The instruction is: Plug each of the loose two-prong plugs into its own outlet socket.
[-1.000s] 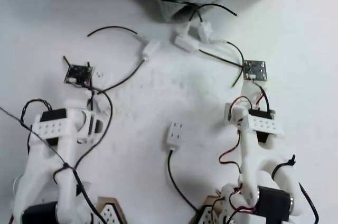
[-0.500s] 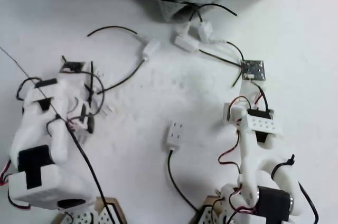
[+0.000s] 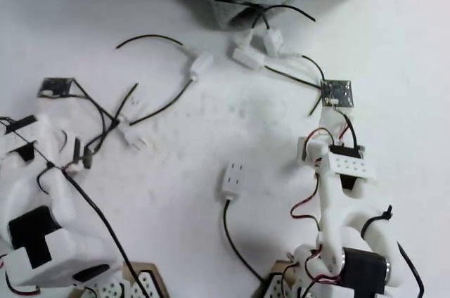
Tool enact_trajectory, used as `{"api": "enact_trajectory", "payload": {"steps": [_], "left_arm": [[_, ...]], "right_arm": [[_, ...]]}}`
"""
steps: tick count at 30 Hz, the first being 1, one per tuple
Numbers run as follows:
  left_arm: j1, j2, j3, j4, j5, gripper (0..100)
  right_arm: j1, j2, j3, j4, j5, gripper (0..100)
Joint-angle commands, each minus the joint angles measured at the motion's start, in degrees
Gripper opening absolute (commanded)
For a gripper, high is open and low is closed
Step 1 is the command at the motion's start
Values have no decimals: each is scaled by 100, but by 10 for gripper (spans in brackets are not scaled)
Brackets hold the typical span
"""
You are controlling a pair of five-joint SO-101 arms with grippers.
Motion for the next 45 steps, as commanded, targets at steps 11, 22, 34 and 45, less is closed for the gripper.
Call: {"api": "enact_trajectory", "payload": {"steps": [11,22,34,45], "left_arm": [[-110,1798,-1881,237,-1415,22],[-330,1868,-2338,237,-2145,23],[-189,1789,-2382,1626,-2690,22],[-163,-84,-229,800,-2655,71]], "right_arm": [[-31,-13,-70,-84,0,401],[-40,-13,-70,-92,-18,401],[-40,-13,-70,-92,-18,401],[-40,-13,-70,-92,-18,401]]}}
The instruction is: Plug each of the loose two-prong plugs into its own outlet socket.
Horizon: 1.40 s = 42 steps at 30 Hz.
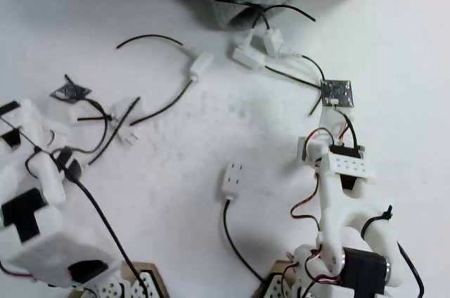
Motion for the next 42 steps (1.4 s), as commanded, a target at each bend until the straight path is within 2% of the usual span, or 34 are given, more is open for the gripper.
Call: {"api": "enact_trajectory", "payload": {"steps": [1,4,7,13,20,28,34,38,42], "left_arm": [[84,-760,844,-941,-9,113],[-4,-998,1433,-1776,-9,206],[-31,-1015,1732,-2286,-62,211],[-22,-743,1776,-2444,-721,211],[-22,-690,1662,-3042,-1099,211],[-92,-462,123,-2057,-1099,210],[-163,1209,-1380,-1679,-1029,186],[-189,2185,-2611,-659,-1459,60],[-277,2448,-3437,202,-1600,80]], "right_arm": [[-40,-13,-70,-92,-18,401],[-40,-13,-70,-92,-18,401],[-40,-13,-70,-92,-18,401],[-40,-13,-70,-84,-18,401],[-40,-13,-70,-84,-18,401],[-40,-13,-70,-84,-18,401],[-40,-13,-70,-84,-18,401],[-40,-13,-70,-84,-18,401],[-40,-13,-70,-84,-18,401]]}}
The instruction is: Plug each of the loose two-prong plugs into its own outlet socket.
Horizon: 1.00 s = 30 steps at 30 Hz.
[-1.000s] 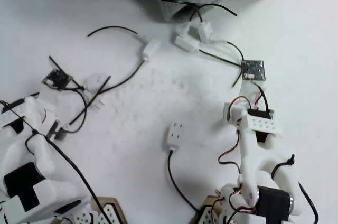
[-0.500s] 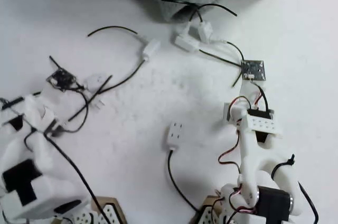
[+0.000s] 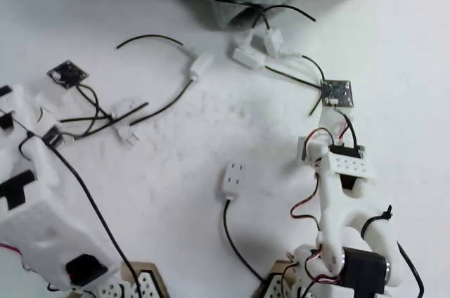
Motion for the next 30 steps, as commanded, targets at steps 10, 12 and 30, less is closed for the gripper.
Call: {"api": "enact_trajectory", "payload": {"steps": [10,12,30], "left_arm": [[-189,189,-1310,457,-123,112],[-180,242,-1336,413,-141,113],[-171,462,-712,633,-809,114]], "right_arm": [[-40,-13,-70,-92,-18,401],[-40,-13,-70,-92,-18,401],[-40,-13,-70,-92,-9,401]]}}
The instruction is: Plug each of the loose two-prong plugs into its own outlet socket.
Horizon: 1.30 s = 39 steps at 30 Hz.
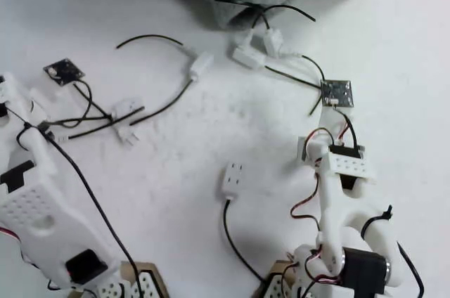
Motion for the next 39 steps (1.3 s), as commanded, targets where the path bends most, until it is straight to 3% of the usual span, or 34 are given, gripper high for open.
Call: {"api": "enact_trajectory", "payload": {"steps": [1,10,14,18,27,39], "left_arm": [[-145,40,158,123,-141,114],[-277,673,237,-422,-176,114],[-338,716,229,-396,-176,120],[-444,541,229,-396,-193,198],[-303,514,220,-404,-651,199],[-84,-963,264,158,-967,203]], "right_arm": [[-40,-13,-70,-92,-9,401],[-40,-13,-70,-84,0,401],[-40,-13,-70,-84,0,401],[-40,-13,-70,-84,0,401],[-40,-13,-70,-84,0,401],[-40,-13,-70,-84,9,401]]}}
